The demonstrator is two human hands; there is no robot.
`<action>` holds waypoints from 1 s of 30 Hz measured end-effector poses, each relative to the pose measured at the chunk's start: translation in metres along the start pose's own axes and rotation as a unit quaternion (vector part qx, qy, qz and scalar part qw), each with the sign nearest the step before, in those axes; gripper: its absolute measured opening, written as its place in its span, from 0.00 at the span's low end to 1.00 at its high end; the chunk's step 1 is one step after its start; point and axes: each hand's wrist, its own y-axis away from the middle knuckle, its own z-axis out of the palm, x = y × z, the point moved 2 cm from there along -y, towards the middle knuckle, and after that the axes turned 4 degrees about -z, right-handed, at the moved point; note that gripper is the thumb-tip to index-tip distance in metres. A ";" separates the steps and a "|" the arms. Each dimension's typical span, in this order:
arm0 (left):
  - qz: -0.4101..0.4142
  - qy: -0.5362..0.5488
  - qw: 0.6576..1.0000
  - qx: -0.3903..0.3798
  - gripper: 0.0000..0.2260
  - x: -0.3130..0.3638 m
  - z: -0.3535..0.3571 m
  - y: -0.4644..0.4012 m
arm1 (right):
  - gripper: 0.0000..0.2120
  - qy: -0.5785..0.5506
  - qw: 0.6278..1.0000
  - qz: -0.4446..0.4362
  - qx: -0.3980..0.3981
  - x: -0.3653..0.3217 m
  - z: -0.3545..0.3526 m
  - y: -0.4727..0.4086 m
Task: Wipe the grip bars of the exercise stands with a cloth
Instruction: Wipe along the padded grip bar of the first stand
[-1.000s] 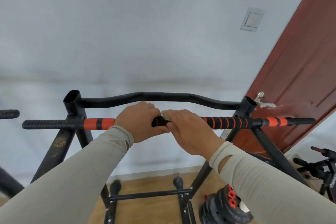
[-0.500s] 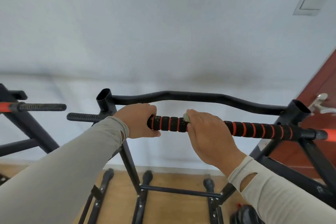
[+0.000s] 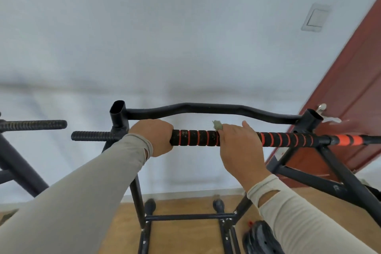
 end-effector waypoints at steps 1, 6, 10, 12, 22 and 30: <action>0.000 0.001 1.000 0.003 0.03 -0.001 0.001 -0.001 | 0.05 0.004 1.000 0.016 0.002 -0.008 -0.001 -0.002; 0.007 -0.002 1.000 0.028 0.09 0.000 0.000 -0.001 | 0.10 -0.088 0.994 -0.032 0.061 -0.100 0.007 -0.012; 0.018 0.005 0.999 0.032 0.09 -0.003 0.000 0.000 | 0.15 -0.098 0.989 -0.092 0.060 -0.105 0.017 -0.010; 0.022 0.007 0.999 0.025 0.06 -0.004 0.001 -0.001 | 0.16 -0.043 0.988 -0.139 0.044 -0.076 0.007 -0.007; 0.022 0.022 0.999 0.017 0.03 -0.004 0.005 -0.003 | 0.08 0.097 0.990 0.066 -0.072 -0.005 -0.042 -0.004; 0.011 -0.008 0.999 0.029 0.09 -0.001 0.000 0.001 | 0.10 -0.104 0.991 -0.073 0.041 -0.106 0.003 -0.019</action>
